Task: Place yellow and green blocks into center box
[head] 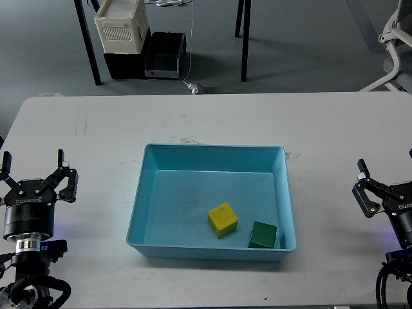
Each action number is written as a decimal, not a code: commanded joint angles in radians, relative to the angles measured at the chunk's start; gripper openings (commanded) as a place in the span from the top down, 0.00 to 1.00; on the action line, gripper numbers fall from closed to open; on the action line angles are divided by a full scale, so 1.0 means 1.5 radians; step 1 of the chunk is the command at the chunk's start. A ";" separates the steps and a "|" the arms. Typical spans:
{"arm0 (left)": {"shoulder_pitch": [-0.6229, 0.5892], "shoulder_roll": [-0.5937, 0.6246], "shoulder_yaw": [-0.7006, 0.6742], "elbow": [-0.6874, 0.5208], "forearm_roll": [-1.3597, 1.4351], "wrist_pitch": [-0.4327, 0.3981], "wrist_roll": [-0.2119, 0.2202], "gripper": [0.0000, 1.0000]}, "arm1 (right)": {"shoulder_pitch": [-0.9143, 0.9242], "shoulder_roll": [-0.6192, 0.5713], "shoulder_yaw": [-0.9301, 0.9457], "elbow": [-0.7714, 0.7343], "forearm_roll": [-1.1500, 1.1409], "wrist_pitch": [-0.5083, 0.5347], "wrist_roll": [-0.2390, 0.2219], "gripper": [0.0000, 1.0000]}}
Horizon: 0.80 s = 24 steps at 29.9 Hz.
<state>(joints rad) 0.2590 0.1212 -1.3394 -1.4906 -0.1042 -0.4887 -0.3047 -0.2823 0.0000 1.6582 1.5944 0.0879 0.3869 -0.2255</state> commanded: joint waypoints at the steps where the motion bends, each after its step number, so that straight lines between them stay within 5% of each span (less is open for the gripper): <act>1: 0.002 0.000 0.023 0.000 0.000 0.000 0.004 0.00 | -0.014 0.000 -0.001 0.007 0.000 0.018 0.000 0.00; 10: 0.000 0.002 0.046 -0.001 -0.002 0.000 0.049 0.00 | -0.052 0.000 -0.066 0.056 -0.008 0.020 0.000 0.00; 24: -0.002 0.000 0.049 -0.001 -0.003 0.000 0.048 0.00 | -0.027 0.000 -0.139 0.057 -0.121 0.020 0.002 0.00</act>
<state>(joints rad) 0.2588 0.1191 -1.2640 -1.4927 -0.1075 -0.4887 -0.2318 -0.3258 0.0000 1.4511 1.6803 -0.0913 0.4175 -0.2247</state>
